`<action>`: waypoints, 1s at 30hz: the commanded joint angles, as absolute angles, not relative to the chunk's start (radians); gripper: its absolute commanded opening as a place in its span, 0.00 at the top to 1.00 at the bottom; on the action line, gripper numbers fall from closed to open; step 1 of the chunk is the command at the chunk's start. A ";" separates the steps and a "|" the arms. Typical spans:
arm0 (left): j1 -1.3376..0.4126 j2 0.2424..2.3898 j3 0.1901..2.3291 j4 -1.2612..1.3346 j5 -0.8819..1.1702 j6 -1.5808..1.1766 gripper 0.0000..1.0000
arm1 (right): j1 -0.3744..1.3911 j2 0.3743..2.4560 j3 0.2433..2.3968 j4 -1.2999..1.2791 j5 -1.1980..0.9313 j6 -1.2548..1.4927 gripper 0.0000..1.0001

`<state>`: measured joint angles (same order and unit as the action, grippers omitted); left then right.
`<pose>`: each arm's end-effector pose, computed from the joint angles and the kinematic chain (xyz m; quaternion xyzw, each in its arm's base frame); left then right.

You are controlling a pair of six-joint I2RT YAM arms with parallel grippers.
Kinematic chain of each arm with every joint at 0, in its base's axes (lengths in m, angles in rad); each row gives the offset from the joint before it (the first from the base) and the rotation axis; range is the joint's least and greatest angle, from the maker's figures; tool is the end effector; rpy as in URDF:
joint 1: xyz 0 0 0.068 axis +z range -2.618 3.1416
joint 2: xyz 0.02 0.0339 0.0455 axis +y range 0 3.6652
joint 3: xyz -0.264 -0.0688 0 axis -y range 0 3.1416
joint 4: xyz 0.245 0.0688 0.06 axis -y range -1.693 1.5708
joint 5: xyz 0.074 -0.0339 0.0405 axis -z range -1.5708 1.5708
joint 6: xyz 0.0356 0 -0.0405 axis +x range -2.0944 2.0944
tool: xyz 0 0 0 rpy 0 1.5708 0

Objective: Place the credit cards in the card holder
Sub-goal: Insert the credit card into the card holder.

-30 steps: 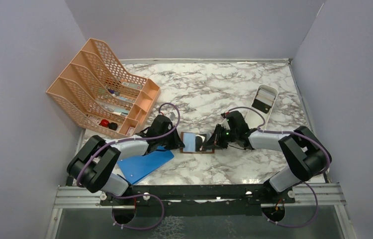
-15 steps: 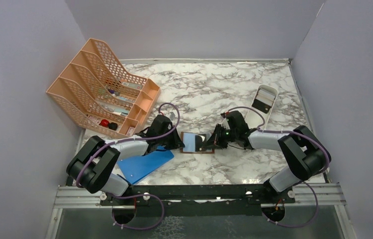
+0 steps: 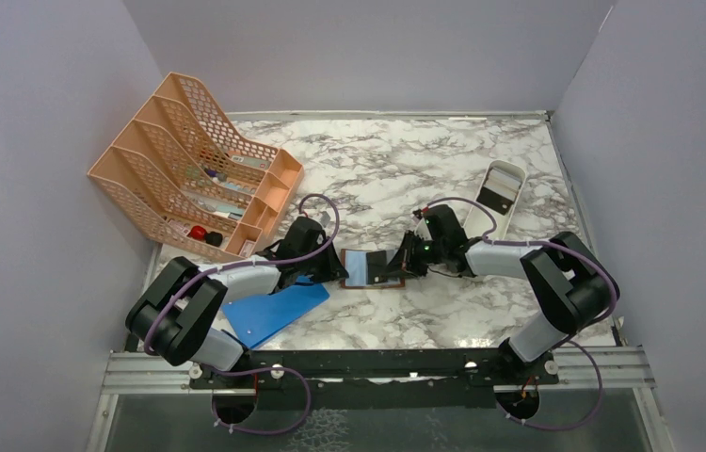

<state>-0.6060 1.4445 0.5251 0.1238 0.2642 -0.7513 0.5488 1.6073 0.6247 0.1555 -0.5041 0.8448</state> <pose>0.2075 -0.1551 0.1395 -0.0170 0.9189 -0.3301 0.2151 0.2356 0.1642 0.1294 0.0434 0.9057 0.4040 0.1207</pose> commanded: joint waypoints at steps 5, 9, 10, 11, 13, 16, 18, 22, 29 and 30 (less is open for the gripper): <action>-0.626 1.440 0.513 0.126 0.275 -0.760 0.89 | 0.554 1.600 0.600 0.160 -0.448 0.878 0.99; -0.632 1.450 0.512 0.132 0.276 -0.761 0.89 | 0.554 1.613 0.579 0.197 -0.463 0.894 0.99; -0.633 1.453 0.513 0.133 0.277 -0.761 0.89 | 0.554 1.624 0.584 0.200 -0.481 0.890 0.99; -0.634 1.455 0.515 0.133 0.279 -0.761 0.89 | 0.554 1.638 0.592 0.200 -0.498 0.883 0.99; -0.637 1.456 0.517 0.135 0.278 -0.760 0.89 | 0.553 1.660 0.617 0.179 -0.519 0.856 0.99; -0.642 1.453 0.525 0.139 0.281 -0.759 0.89 | 0.553 1.672 0.656 0.119 -0.508 0.812 0.94; -0.645 1.451 0.526 0.140 0.281 -0.759 0.89 | 0.554 1.664 0.674 0.092 -0.493 0.793 0.86; -0.647 1.448 0.527 0.142 0.282 -0.761 0.88 | 0.554 1.625 0.743 -0.077 -0.394 0.712 0.66; -0.649 1.444 0.513 0.158 0.291 -0.774 0.88 | 0.554 1.586 0.789 -0.195 -0.273 0.635 0.55; -0.649 1.443 0.511 0.164 0.294 -0.777 0.88 | 0.554 1.585 0.786 -0.190 -0.272 0.634 0.55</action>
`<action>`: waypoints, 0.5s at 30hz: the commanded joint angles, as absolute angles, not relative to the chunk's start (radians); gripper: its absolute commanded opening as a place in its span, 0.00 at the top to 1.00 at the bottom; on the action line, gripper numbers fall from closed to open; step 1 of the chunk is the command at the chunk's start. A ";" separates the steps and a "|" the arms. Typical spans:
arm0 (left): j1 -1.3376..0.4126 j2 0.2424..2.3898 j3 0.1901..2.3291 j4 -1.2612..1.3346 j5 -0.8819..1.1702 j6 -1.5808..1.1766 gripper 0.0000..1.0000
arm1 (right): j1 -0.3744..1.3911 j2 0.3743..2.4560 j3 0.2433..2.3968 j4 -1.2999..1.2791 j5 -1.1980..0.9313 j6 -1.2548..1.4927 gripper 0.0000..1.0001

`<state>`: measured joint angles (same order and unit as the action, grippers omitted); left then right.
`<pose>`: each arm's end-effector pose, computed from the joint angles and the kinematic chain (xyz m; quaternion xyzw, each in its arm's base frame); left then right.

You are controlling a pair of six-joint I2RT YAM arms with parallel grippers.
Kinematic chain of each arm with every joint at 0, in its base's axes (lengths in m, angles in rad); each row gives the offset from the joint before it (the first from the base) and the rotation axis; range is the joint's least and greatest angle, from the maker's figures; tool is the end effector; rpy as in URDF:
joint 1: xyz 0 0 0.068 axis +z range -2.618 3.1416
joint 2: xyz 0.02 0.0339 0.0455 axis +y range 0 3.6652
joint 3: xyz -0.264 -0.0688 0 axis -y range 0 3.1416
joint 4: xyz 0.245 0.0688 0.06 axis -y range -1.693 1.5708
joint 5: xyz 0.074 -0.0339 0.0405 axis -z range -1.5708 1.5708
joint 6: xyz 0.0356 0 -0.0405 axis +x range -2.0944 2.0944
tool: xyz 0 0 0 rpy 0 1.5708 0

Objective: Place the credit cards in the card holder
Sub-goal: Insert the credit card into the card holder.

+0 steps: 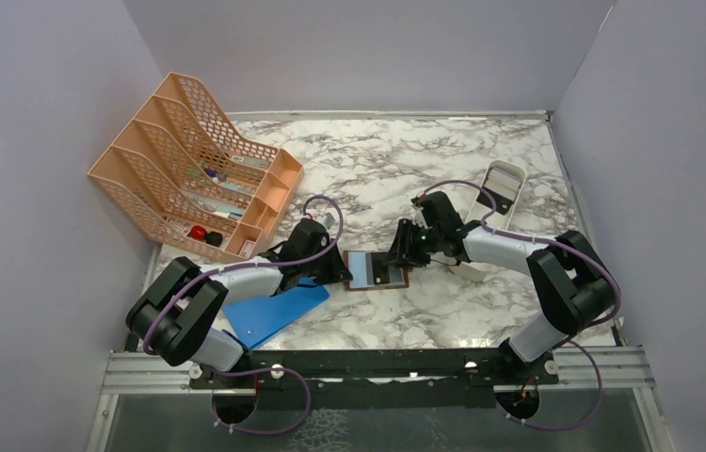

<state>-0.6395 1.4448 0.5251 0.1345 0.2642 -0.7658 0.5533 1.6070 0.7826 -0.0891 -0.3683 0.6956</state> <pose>0.2028 -0.1624 0.1403 -0.0075 0.9171 -0.3381 0.2109 0.2532 0.1714 0.1533 0.0072 0.9323 0.3261 0.1561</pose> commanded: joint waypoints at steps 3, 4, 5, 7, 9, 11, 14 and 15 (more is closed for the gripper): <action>-0.650 1.442 0.507 0.173 0.295 -0.782 0.88 | 0.554 1.588 0.784 -0.161 -0.309 0.625 0.55; -0.651 1.443 0.505 0.176 0.296 -0.782 0.88 | 0.554 1.592 0.784 -0.148 -0.324 0.626 0.54; -0.653 1.442 0.506 0.178 0.297 -0.784 0.88 | 0.554 1.597 0.782 -0.133 -0.338 0.631 0.54; -0.655 1.444 0.506 0.184 0.301 -0.786 0.88 | 0.554 1.613 0.779 -0.105 -0.361 0.642 0.54; -0.657 1.445 0.507 0.189 0.306 -0.788 0.88 | 0.555 1.633 0.778 -0.081 -0.386 0.655 0.54; -0.660 1.447 0.507 0.193 0.308 -0.788 0.87 | 0.559 1.647 0.771 -0.055 -0.402 0.666 0.54; -0.663 1.447 0.508 0.194 0.306 -0.787 0.87 | 0.568 1.660 0.763 -0.013 -0.429 0.664 0.54; -0.664 1.448 0.508 0.196 0.307 -0.787 0.87 | 0.569 1.665 0.761 0.001 -0.444 0.664 0.54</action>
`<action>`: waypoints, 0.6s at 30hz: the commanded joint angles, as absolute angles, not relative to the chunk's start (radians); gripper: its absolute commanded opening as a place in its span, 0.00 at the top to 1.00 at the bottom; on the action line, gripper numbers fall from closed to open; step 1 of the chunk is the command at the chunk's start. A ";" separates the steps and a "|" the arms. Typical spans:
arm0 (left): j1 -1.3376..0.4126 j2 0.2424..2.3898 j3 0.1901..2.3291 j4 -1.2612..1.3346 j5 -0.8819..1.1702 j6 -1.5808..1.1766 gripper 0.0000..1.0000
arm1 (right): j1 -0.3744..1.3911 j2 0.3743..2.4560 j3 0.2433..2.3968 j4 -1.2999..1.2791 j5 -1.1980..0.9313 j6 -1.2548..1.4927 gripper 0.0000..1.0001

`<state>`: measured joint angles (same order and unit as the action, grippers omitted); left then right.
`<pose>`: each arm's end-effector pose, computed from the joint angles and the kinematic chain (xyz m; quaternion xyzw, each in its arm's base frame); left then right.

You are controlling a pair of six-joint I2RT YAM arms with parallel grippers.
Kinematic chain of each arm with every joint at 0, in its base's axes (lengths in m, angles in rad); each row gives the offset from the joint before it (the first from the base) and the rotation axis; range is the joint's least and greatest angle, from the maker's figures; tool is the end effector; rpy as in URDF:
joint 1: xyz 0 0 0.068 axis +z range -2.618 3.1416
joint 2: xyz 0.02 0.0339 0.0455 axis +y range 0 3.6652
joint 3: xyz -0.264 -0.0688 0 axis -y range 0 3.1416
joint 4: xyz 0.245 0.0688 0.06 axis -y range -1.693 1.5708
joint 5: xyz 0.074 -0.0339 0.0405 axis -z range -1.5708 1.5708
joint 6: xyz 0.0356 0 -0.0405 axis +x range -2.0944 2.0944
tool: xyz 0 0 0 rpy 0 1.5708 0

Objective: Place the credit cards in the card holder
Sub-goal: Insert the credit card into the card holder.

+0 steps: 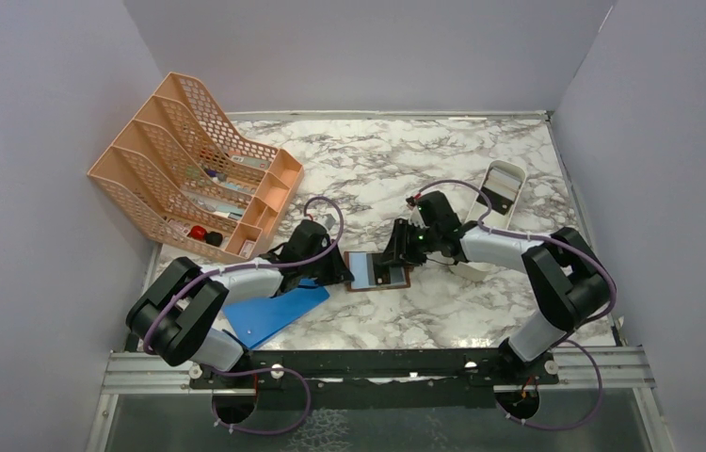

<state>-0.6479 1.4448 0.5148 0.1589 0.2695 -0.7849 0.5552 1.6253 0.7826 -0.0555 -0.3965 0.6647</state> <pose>0.2008 -0.1639 0.1394 -0.0103 0.9142 -0.3466 0.2097 0.2551 0.1744 0.1506 -0.0143 0.9277 0.3377 0.1587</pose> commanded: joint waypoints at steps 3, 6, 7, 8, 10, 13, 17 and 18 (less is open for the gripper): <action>-0.665 1.452 0.510 0.210 0.313 -0.788 0.85 | 0.574 1.674 0.759 0.014 -0.459 0.670 0.54; -0.669 1.453 0.519 0.212 0.318 -0.788 0.82 | 0.579 1.674 0.750 0.038 -0.472 0.686 0.54; -0.670 1.452 0.521 0.212 0.319 -0.788 0.82 | 0.582 1.675 0.749 0.043 -0.475 0.690 0.54; -0.670 1.451 0.522 0.212 0.319 -0.788 0.81 | 0.584 1.675 0.749 0.044 -0.476 0.693 0.54; -0.672 1.449 0.525 0.213 0.318 -0.787 0.81 | 0.587 1.678 0.749 0.053 -0.481 0.698 0.54; -0.672 1.449 0.527 0.216 0.318 -0.785 0.80 | 0.590 1.684 0.751 0.063 -0.487 0.700 0.54; -0.673 1.455 0.533 0.229 0.325 -0.785 0.78 | 0.594 1.697 0.755 0.075 -0.506 0.706 0.54; -0.673 1.457 0.535 0.231 0.328 -0.784 0.77 | 0.595 1.696 0.751 0.086 -0.513 0.713 0.54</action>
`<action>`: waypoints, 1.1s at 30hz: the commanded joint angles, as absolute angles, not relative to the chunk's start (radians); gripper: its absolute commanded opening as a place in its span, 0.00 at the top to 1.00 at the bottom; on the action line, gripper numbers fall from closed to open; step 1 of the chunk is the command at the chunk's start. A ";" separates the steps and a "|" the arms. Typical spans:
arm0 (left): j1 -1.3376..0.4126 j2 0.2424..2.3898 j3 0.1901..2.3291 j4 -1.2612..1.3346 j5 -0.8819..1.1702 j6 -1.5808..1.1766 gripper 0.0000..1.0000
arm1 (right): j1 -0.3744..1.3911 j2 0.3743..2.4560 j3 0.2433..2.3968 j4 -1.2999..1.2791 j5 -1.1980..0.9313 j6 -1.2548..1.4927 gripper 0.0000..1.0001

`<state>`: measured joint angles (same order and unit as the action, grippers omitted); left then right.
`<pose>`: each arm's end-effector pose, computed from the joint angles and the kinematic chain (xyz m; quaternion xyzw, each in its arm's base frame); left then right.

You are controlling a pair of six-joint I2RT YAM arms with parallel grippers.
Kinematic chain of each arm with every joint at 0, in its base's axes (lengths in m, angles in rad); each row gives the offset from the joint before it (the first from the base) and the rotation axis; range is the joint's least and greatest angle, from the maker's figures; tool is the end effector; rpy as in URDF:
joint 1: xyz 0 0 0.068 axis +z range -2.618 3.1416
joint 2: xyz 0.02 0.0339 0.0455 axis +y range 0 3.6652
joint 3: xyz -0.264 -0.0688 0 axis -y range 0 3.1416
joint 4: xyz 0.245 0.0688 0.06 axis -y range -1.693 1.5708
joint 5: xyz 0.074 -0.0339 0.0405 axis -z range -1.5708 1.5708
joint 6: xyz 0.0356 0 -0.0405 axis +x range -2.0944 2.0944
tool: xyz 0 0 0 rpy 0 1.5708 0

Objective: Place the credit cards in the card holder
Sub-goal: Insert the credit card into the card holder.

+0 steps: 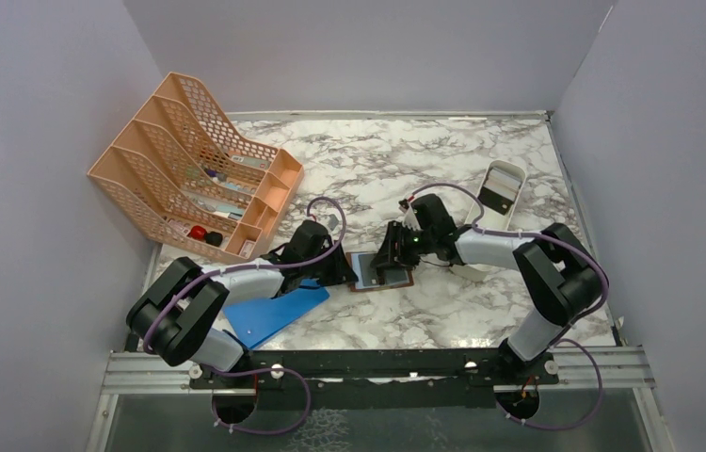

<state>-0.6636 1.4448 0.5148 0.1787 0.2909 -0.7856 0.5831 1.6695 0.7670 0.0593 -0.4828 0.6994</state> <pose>0.1988 -0.1684 0.1411 0.0023 0.9094 -0.3608 0.2070 0.2539 0.1873 0.1423 -0.0322 0.9109 0.3857 0.1432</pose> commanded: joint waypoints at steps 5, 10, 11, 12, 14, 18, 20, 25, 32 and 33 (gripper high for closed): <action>-0.676 1.468 0.547 0.236 0.338 -0.782 0.75 | 0.598 1.697 0.728 0.147 -0.556 0.747 0.54; -0.680 1.463 0.556 0.238 0.344 -0.782 0.71 | 0.599 1.705 0.710 0.195 -0.585 0.778 0.54; -0.680 1.460 0.556 0.239 0.346 -0.782 0.71 | 0.600 1.706 0.705 0.204 -0.588 0.784 0.54; -0.680 1.459 0.557 0.240 0.346 -0.782 0.70 | 0.600 1.705 0.701 0.213 -0.590 0.789 0.54; -0.680 1.455 0.556 0.246 0.347 -0.782 0.70 | 0.600 1.704 0.694 0.224 -0.593 0.796 0.55; -0.680 1.458 0.552 0.263 0.363 -0.786 0.69 | 0.600 1.694 0.690 0.224 -0.595 0.796 0.57; -0.680 1.459 0.554 0.265 0.368 -0.788 0.69 | 0.600 1.679 0.692 0.203 -0.588 0.781 0.57; -0.680 1.449 0.557 0.253 0.373 -0.786 0.74 | 0.599 1.602 0.724 0.047 -0.493 0.709 0.57; -0.676 1.451 0.560 0.280 0.444 -0.798 0.97 | 0.598 1.507 0.750 -0.096 -0.353 0.605 0.59; -0.676 1.449 0.560 0.286 0.454 -0.801 0.99 | 0.599 1.502 0.753 -0.111 -0.329 0.592 0.61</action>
<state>-0.6743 1.4609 0.5346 0.2291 0.3744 -0.7933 0.5903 1.5429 0.7189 -0.0029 -0.4500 0.6754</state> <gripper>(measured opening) 0.052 0.417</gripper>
